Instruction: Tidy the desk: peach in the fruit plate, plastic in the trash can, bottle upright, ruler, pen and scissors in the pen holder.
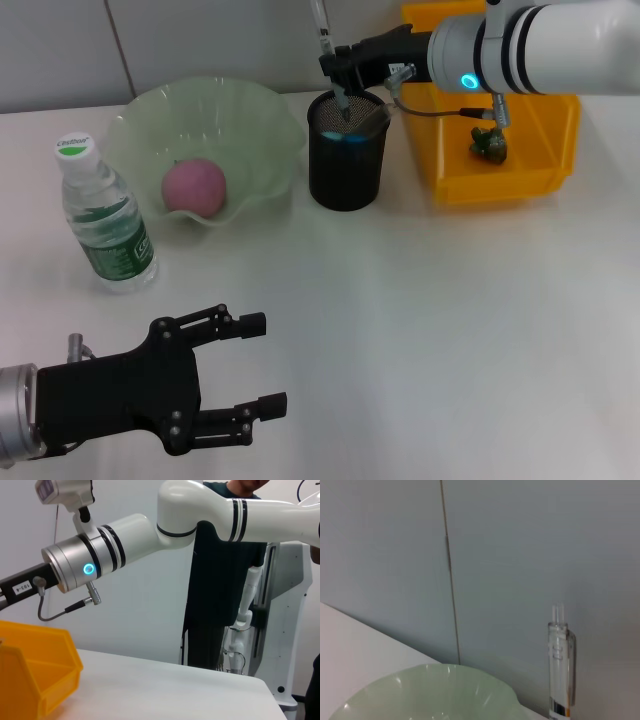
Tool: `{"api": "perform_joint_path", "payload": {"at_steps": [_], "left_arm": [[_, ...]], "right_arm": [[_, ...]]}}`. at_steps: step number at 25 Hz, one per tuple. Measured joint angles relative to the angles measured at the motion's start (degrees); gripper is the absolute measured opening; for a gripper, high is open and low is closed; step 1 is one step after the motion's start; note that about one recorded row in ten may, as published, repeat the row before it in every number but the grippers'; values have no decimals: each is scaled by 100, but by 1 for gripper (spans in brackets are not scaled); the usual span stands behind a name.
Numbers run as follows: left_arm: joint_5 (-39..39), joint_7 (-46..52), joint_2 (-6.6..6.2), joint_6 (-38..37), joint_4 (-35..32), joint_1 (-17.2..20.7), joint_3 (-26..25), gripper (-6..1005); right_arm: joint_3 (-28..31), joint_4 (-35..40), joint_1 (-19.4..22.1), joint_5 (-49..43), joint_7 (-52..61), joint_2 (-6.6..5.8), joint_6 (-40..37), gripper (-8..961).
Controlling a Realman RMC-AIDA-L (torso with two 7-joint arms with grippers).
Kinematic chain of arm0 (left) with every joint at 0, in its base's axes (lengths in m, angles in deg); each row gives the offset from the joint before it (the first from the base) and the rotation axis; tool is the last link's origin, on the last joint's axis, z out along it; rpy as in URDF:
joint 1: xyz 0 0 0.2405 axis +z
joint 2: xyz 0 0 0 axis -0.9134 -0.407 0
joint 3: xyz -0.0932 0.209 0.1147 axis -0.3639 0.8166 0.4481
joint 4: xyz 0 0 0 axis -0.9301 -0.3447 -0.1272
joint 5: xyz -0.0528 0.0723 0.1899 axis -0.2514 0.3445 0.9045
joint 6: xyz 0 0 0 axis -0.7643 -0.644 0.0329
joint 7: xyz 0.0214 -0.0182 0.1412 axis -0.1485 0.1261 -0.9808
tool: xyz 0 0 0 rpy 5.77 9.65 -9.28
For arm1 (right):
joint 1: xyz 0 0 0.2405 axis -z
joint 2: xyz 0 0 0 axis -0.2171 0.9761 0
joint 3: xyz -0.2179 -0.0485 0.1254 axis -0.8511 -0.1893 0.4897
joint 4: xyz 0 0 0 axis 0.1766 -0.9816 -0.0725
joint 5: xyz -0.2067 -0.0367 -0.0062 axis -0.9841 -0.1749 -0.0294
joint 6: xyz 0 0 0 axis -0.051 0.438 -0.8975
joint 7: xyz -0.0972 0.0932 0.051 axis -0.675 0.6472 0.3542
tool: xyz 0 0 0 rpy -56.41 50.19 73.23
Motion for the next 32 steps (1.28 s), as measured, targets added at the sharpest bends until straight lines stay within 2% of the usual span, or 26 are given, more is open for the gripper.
{"api": "perform_joint_path", "payload": {"at_steps": [25,28,32], "left_arm": [[0,-240,0,-5,141,5,1,815],[0,-252,0,-5,141,4,0,815],[0,-318,0,-5,139,9,0,815]], "right_arm": [[-24,-94,52,2,-2,-1,-27,147],[-24,-78,92,2,6,5,-30,340],[-24,10,182,9,41,11,-31,403]]}}
